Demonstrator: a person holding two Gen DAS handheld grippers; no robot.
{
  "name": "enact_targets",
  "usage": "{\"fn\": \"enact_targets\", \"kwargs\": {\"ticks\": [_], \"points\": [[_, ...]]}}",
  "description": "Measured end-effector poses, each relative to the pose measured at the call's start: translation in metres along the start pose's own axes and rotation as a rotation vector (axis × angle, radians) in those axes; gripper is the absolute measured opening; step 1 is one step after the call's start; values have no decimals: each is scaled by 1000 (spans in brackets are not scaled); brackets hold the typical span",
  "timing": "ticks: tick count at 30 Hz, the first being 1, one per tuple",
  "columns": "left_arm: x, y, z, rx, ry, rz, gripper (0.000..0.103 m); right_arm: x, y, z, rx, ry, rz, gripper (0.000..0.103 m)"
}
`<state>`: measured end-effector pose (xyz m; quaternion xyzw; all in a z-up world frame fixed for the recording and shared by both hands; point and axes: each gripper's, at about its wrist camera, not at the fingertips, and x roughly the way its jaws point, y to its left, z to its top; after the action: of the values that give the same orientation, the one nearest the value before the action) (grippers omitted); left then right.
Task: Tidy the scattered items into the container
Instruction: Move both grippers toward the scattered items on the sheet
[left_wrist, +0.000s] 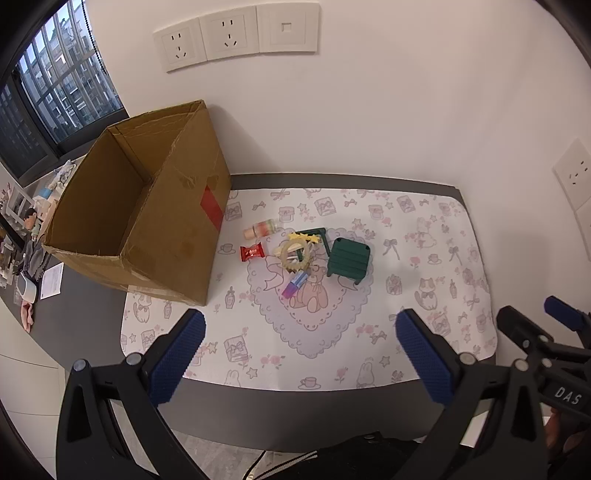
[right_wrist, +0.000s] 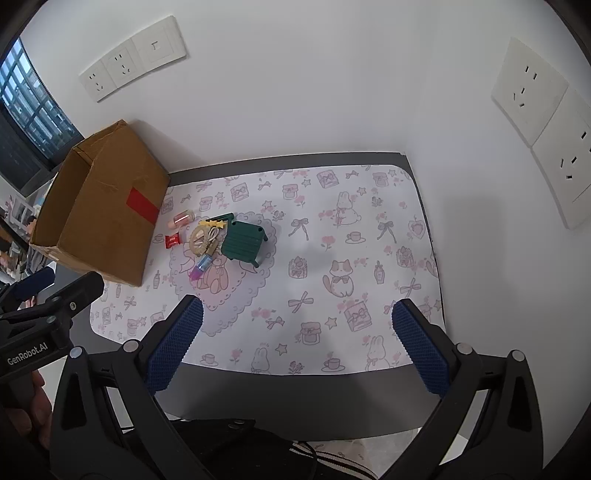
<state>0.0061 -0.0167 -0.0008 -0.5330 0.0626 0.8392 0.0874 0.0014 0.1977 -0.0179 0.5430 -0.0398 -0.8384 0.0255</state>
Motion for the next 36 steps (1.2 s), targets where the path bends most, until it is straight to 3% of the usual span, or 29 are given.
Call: {"fn": "enact_targets", "kwargs": {"ticks": [9, 12, 21, 28, 36], "points": [[1, 2, -1, 85, 4, -28, 103, 1, -1, -3, 2, -3, -1, 103], [2, 3, 1, 220, 8, -75, 103, 1, -1, -4, -1, -4, -1, 103], [20, 18, 13, 208, 26, -88, 103, 11, 5, 6, -20, -9, 0, 103], [58, 16, 13, 242, 47, -82, 103, 34, 16, 20, -50, -19, 33, 102], [114, 8, 8, 269, 115, -91, 103, 80, 26, 31, -86, 18, 82, 88]]}}
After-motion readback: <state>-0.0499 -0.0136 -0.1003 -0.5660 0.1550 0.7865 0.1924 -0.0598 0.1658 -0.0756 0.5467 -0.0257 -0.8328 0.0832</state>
